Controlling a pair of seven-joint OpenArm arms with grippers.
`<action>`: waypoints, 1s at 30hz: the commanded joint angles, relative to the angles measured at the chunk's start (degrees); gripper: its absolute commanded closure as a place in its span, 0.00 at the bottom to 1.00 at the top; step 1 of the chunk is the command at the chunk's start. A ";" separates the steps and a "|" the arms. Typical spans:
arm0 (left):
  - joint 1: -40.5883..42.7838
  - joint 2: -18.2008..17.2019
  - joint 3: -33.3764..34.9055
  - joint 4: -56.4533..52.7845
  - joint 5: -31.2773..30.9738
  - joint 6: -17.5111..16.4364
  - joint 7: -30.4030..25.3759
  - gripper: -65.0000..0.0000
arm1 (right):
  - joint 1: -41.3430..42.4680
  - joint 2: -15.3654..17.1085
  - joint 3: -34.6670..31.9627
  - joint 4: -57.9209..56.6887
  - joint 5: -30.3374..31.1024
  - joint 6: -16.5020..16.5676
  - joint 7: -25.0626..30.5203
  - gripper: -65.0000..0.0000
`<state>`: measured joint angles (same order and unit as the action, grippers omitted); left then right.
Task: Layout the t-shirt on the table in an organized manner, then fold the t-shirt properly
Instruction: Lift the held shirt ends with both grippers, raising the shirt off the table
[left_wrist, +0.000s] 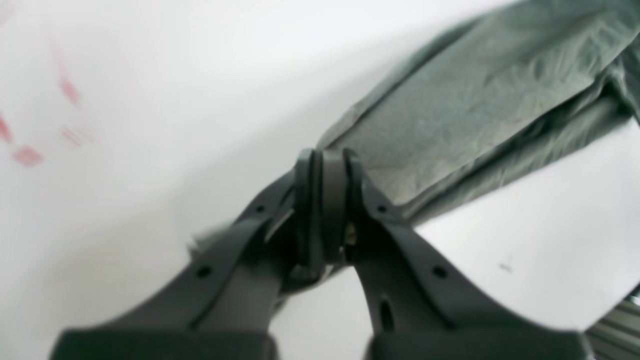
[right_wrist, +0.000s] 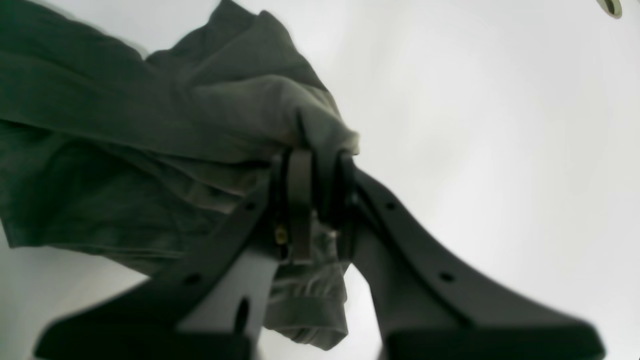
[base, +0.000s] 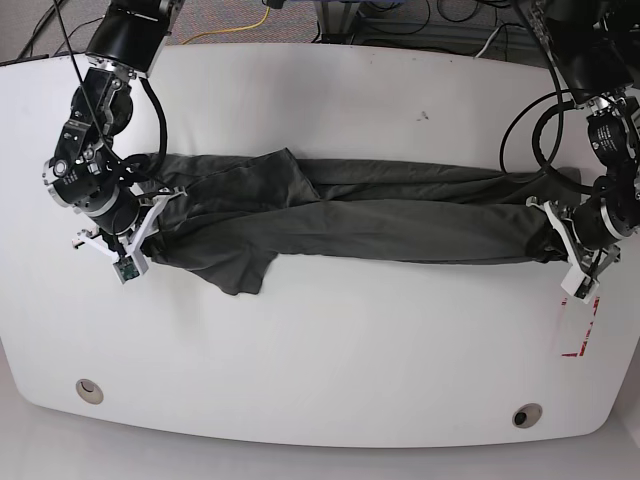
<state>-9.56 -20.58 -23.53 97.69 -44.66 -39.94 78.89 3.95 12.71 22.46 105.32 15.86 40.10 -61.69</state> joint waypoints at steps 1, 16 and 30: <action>-1.03 -1.18 -0.34 3.54 -0.92 -0.06 -0.52 0.99 | 1.02 0.70 0.27 1.19 0.63 -0.10 1.25 0.90; 6.97 -4.87 -0.51 9.17 -1.01 -0.06 1.11 0.99 | 0.85 0.87 0.27 1.19 0.63 -0.10 1.25 0.90; 18.57 -7.86 -0.08 9.08 -0.74 -0.06 1.11 0.89 | 1.02 0.78 0.27 1.19 0.63 -0.10 1.25 0.90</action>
<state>9.28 -26.39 -23.20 106.06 -45.06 -39.94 80.97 3.90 12.84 22.46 105.34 15.84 40.10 -61.73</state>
